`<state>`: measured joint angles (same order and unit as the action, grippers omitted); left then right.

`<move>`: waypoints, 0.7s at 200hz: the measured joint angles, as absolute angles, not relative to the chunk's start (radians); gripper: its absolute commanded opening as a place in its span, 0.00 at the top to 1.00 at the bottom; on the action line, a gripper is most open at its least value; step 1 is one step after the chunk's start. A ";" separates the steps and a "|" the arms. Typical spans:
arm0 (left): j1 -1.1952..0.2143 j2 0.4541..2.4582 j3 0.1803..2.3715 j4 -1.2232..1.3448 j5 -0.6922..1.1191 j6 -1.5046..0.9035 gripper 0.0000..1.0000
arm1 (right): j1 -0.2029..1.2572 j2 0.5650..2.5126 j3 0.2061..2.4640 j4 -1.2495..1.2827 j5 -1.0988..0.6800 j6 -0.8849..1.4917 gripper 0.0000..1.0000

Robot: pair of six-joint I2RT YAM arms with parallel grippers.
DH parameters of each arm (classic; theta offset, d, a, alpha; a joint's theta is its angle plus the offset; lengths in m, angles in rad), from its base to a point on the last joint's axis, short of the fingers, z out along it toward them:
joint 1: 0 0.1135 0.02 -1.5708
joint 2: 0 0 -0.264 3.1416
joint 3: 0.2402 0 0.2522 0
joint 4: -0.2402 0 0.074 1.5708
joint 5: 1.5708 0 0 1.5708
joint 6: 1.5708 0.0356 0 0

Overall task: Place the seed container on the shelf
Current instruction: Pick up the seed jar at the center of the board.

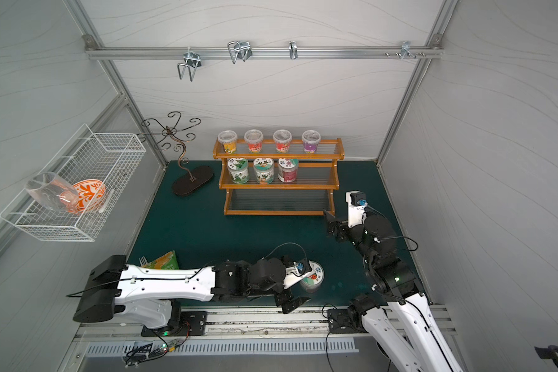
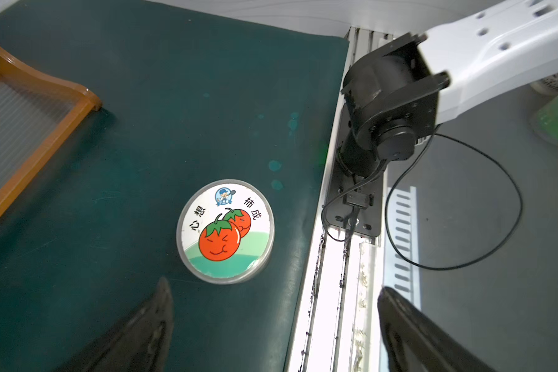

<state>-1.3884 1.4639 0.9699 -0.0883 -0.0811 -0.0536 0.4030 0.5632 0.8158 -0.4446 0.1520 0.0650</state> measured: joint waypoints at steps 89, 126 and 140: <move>-1.341 1.652 1.021 -0.038 -0.076 -0.058 0.00 | 0.379 0.512 0.789 -0.450 0.175 0.060 0.01; -1.316 1.699 1.052 -0.033 -0.067 -0.056 0.01 | 0.375 0.512 0.788 -0.450 0.171 0.060 0.01; -1.311 1.710 1.055 -0.032 -0.061 -0.054 0.00 | 0.373 0.512 0.788 -0.450 0.170 0.058 0.01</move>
